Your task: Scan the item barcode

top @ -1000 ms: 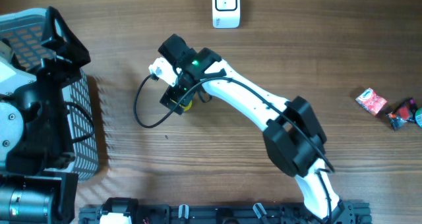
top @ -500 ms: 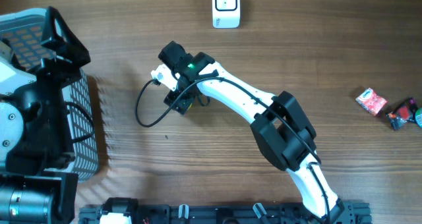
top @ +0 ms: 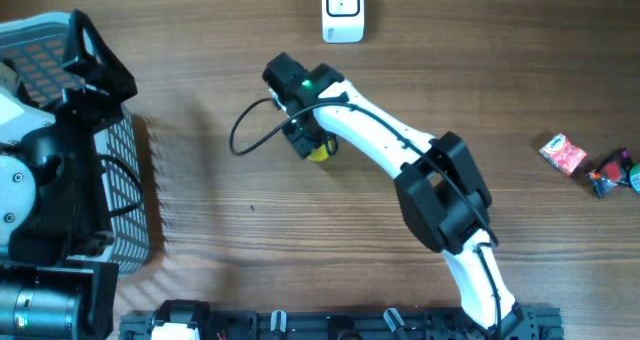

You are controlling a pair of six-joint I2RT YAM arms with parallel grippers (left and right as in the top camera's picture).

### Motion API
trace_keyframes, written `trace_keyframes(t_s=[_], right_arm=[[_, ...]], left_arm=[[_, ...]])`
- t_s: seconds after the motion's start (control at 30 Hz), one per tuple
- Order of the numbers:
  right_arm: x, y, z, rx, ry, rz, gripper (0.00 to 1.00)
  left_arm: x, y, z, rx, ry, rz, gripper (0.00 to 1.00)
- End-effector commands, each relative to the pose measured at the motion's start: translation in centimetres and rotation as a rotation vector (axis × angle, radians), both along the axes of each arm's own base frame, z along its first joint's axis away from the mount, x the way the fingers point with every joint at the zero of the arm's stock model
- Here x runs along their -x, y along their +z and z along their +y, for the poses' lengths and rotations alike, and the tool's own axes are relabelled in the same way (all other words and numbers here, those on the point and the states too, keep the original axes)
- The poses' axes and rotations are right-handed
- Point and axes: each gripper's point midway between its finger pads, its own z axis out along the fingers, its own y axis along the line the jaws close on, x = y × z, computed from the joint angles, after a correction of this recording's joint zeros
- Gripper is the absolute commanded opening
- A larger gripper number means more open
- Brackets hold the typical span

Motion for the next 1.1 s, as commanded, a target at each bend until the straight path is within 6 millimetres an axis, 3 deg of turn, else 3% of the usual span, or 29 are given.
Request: trace_keyframes(t_s=[0.0,0.07,0.1,0.13,0.23,0.33,0.43,0.5,0.7,0.73,0.77,0.83,0.87,1.07], right_arm=[[-1.4,5.0,-2.4,-0.07,-0.402,-0.072,0.38],[-1.2,5.7,-3.8,-0.087,-0.65,-0.048,0.4],[-1.1,5.6,-4.2,-0.091,-0.746,-0.037,0.45],[-1.2,5.5,-4.5,-0.094,-0.809,-0.035,0.56],[-1.7,5.4,-5.3,-0.119,-1.088,-0.062,0.47],[-1.1,4.5,-5.9,-0.141,-1.442,-0.061,0.48],[-1.1,3.8,-6.2,-0.158,-1.594,-0.072,0.49],[-1.1,2.8,-6.1,-0.166,-1.59,-0.072,0.49],[1.8,-1.6,-8.1,-0.047,-1.56,-0.059,0.5],[1.7,-2.2,-8.1,-0.051,-1.529,-0.058,0.56],[1.7,-2.4,-8.0,-0.056,-1.5,-0.058,0.74],[0.9,-2.3,-7.4,-0.085,-1.413,-0.065,0.95],[0.4,-2.2,-7.1,-0.098,-1.35,-0.07,1.0],[-0.2,-0.6,-6.3,-0.062,-0.994,-0.059,1.0]], left_arm=[[0.0,0.1,-0.1,0.002,-0.003,-0.003,1.0],[0.0,0.1,-0.1,0.002,-0.003,-0.004,1.0],[0.0,0.1,-0.1,0.002,-0.003,-0.004,1.0],[0.0,0.1,-0.1,0.002,-0.003,-0.005,1.0],[0.0,0.2,-0.1,0.002,-0.003,-0.008,1.0],[0.0,0.2,-0.1,0.002,-0.003,-0.009,1.0],[0.0,0.2,-0.1,0.003,-0.003,-0.011,1.0],[0.0,0.2,-0.1,0.003,-0.003,-0.011,1.0],[0.0,0.2,-0.1,0.003,-0.003,-0.01,1.0],[0.0,0.2,-0.1,0.003,-0.003,-0.01,1.0],[0.0,0.2,-0.1,0.003,-0.003,-0.01,1.0],[0.0,0.2,-0.1,0.003,-0.003,-0.01,1.0],[0.0,0.2,-0.1,0.003,-0.003,-0.01,1.0],[0.0,0.2,-0.1,0.002,-0.003,-0.01,1.0]])
